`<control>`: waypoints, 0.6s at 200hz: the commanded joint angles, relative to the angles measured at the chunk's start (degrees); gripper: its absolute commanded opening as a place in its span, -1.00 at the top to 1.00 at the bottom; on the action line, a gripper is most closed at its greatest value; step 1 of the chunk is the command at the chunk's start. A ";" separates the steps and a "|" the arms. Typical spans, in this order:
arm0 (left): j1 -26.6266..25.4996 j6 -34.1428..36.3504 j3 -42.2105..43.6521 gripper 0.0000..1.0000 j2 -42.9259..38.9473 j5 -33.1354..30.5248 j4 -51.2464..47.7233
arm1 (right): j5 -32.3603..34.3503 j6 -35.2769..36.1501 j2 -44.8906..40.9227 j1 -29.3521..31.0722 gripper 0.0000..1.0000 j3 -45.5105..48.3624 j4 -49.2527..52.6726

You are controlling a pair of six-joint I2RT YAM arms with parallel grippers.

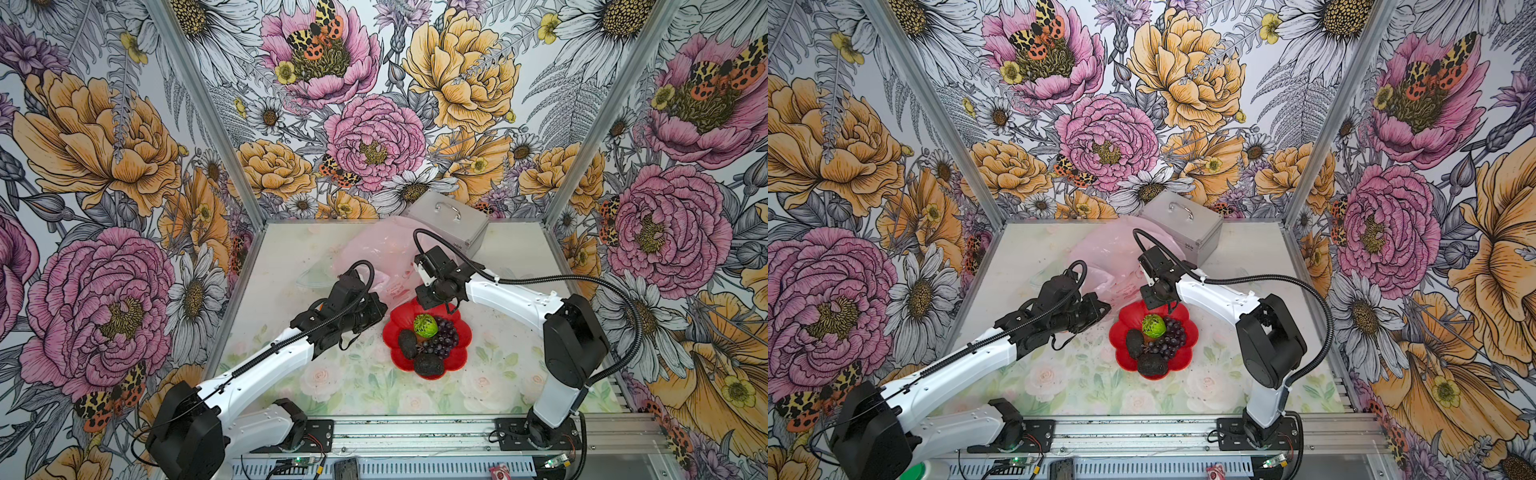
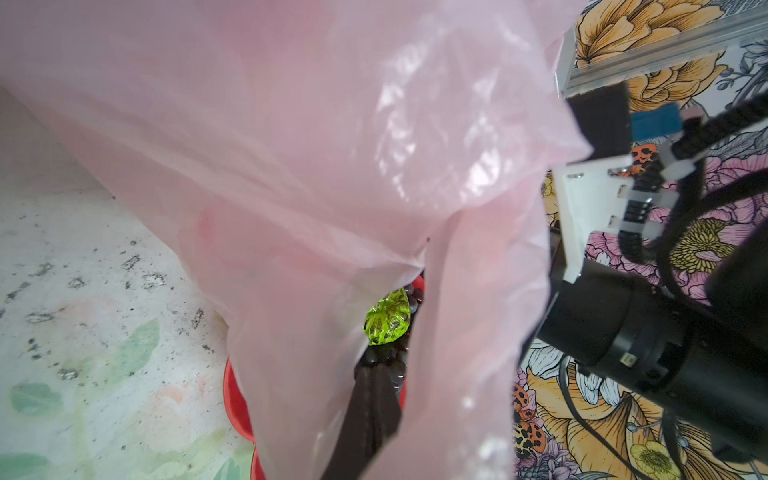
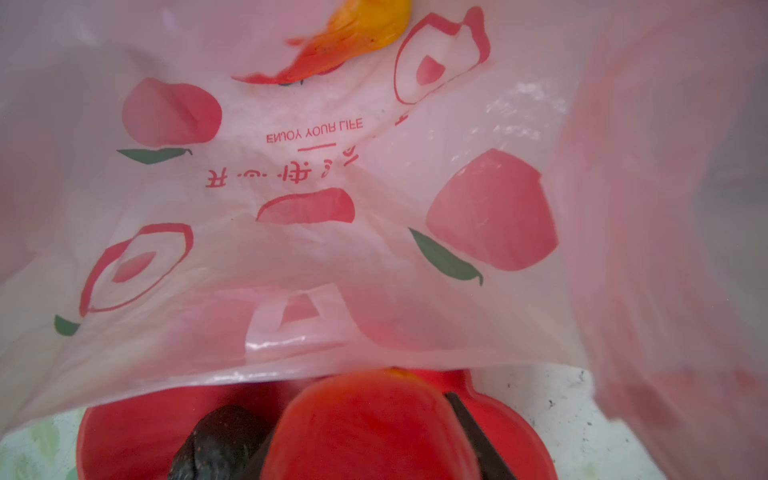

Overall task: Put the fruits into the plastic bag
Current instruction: 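Grasp the red-yellow mango with the right gripper and lift it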

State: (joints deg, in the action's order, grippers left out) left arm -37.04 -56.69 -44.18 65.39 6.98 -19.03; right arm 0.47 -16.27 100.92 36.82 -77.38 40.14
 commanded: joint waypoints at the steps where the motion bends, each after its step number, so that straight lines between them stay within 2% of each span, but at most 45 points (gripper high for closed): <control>1: -0.71 -0.26 -0.65 1.00 -0.45 -0.43 1.55 | 1.18 -1.35 -2.64 -0.52 0.31 0.55 -2.17; 75: -1.76 -0.97 -0.25 1.00 -0.17 -1.55 2.41 | -0.59 -3.01 -5.38 -1.72 0.31 1.05 -3.13; 120: -1.81 -0.73 -1.35 1.00 1.44 -1.45 2.65 | -4.92 -6.07 -7.19 -4.39 0.31 0.57 -4.95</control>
State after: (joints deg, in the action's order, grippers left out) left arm -38.41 -57.12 -44.18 65.73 6.81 -17.67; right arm -1.65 -19.73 96.71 33.93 -76.27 37.58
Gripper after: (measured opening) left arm 0.047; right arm 0.478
